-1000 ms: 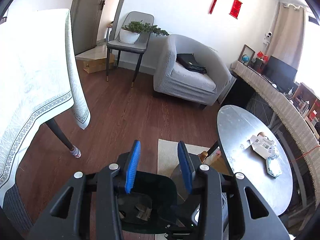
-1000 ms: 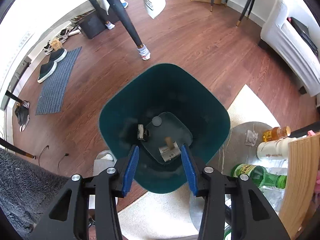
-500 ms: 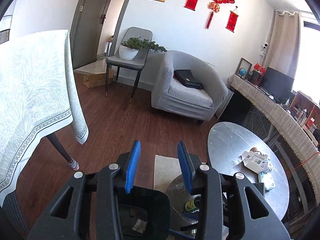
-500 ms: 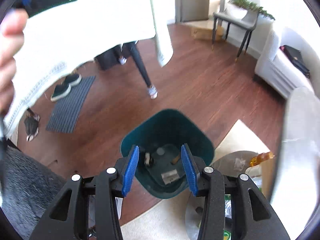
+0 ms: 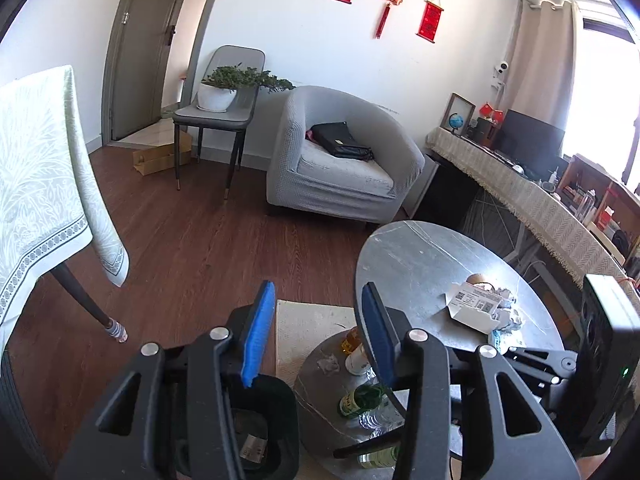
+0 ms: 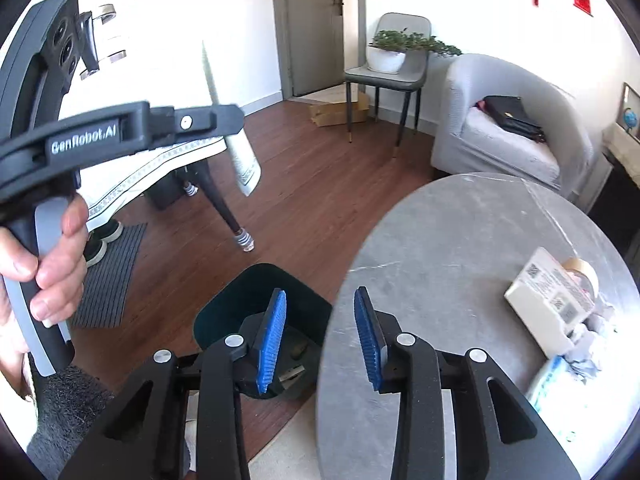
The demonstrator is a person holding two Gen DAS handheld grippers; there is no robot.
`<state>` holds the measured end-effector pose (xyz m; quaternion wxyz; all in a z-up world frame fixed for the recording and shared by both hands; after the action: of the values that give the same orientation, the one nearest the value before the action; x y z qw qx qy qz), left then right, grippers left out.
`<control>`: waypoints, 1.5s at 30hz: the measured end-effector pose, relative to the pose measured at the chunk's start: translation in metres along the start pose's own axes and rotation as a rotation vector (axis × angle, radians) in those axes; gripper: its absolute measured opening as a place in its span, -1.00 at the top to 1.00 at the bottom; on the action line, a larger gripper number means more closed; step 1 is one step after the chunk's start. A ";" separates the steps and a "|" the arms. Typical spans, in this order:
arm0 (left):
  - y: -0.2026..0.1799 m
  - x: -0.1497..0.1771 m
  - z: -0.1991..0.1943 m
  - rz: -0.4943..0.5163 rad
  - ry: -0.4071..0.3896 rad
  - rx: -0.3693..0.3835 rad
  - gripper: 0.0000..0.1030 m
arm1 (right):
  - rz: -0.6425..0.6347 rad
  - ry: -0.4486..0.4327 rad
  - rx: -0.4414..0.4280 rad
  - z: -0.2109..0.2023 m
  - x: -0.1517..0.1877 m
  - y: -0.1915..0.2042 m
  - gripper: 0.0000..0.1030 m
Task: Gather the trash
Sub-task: 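Move both tools back over the marble table, then close the left tool on the blue-white elephant-print wipes pack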
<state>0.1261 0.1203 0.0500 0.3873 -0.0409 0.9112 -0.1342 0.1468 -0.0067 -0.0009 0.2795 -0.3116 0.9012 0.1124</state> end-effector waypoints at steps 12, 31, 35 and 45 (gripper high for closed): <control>-0.089 0.024 0.048 0.133 0.124 0.073 -0.24 | 0.191 -0.085 0.103 -0.049 0.035 -0.095 0.41; -0.211 0.071 0.108 0.354 0.282 0.177 -0.78 | 0.412 -0.117 0.172 -0.090 0.100 -0.189 -0.20; -0.228 0.078 0.123 0.379 0.315 0.159 -0.79 | 0.427 -0.117 0.170 -0.093 0.109 -0.198 -0.23; -0.249 0.081 0.138 0.392 0.331 0.106 -0.81 | 0.461 -0.109 0.160 -0.097 0.126 -0.215 -0.25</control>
<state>0.1611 -0.1624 -0.0293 0.2534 0.1792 0.9444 -0.1090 0.1575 -0.2737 0.0000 0.3184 -0.0683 0.9381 0.1180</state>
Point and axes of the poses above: each gripper's, at about its wrist camera, not at the fingertips, and z roughly the way its jaws point, y to its left, x to its underside, the point moved 1 cm from there along z, roughly the way its jaws point, and after that the axes turned 10 degrees about y, right-handed, at the moved point
